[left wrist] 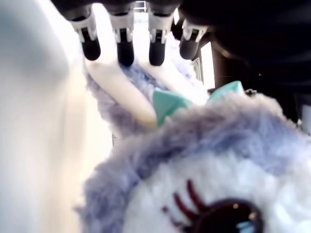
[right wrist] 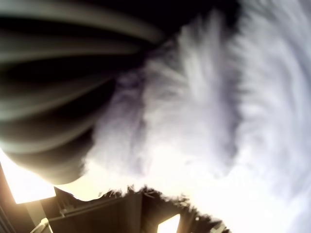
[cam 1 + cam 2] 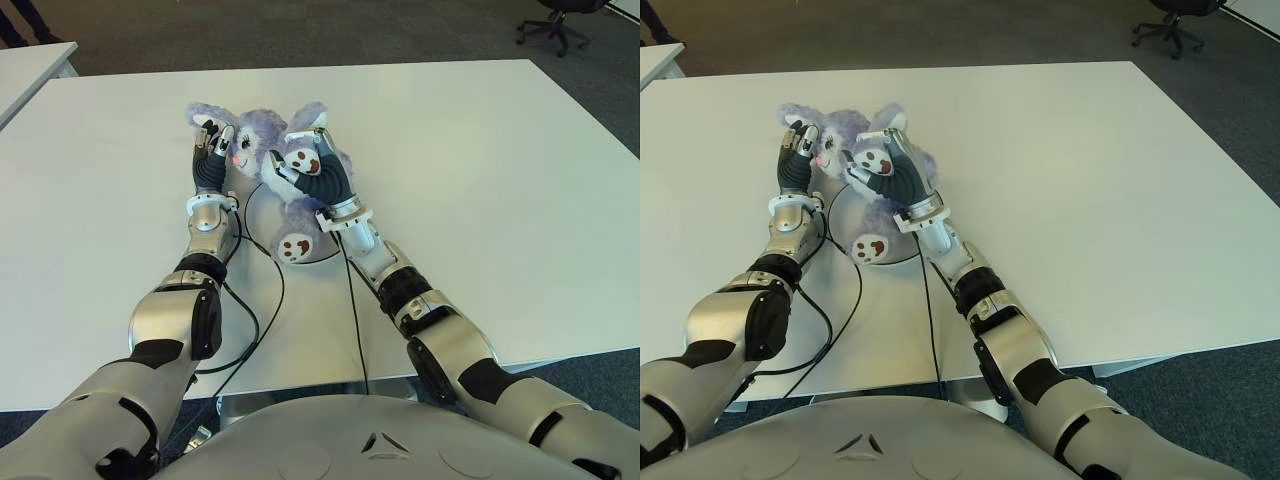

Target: Put the doll into the plate.

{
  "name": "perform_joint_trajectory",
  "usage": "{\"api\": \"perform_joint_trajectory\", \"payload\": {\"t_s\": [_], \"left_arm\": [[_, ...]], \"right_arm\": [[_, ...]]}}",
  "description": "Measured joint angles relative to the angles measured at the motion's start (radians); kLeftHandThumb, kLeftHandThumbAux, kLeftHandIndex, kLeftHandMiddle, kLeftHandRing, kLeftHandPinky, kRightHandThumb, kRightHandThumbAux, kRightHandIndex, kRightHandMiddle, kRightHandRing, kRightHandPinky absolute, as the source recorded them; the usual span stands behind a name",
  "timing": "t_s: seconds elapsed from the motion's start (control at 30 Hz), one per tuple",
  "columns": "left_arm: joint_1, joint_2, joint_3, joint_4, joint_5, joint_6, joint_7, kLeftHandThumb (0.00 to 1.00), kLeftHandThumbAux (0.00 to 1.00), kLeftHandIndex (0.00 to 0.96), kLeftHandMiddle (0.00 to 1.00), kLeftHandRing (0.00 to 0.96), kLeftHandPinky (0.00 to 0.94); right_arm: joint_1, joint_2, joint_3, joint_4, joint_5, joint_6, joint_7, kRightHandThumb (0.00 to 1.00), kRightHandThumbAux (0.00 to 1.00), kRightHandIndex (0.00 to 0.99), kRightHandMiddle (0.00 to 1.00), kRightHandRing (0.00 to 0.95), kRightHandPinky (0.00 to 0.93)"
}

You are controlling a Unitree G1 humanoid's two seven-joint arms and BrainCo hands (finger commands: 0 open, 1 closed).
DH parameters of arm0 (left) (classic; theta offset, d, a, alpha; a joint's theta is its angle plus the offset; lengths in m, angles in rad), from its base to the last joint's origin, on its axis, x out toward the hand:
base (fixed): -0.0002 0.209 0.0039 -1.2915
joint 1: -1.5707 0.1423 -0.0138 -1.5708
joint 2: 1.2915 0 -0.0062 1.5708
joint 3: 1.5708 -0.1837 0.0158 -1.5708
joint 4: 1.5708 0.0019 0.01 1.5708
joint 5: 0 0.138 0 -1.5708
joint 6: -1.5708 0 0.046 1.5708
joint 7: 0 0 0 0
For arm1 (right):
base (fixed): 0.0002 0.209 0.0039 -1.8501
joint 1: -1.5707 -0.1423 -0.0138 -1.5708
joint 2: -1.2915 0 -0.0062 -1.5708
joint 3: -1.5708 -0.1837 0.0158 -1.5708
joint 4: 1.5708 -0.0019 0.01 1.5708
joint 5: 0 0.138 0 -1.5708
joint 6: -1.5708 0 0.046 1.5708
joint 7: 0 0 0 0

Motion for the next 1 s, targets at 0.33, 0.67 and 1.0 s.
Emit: {"api": "perform_joint_trajectory", "payload": {"t_s": [0.33,0.67,1.0], "left_arm": [[0.000,-0.003,0.002,0.000,0.000,-0.004,0.000,0.000,0.375,0.000,0.094,0.096,0.039],[0.000,-0.005,0.004,0.000,0.000,-0.010,0.000,0.000,0.373,0.000,0.100,0.107,0.058],[-0.001,-0.007,0.008,0.000,-0.004,-0.009,-0.009,0.000,0.361,0.000,0.094,0.092,0.049]], "right_arm": [[-0.004,0.000,0.007,0.021,-0.003,0.013,-0.003,0.571,0.754,0.760,0.867,0.875,0.872],[-0.005,0.000,0.006,0.024,0.001,0.025,0.011,0.563,0.738,0.735,0.857,0.867,0.860],[0.008,0.001,0.006,-0.019,0.034,0.165,0.110,0.673,0.723,0.415,0.680,0.700,0.692]]}}
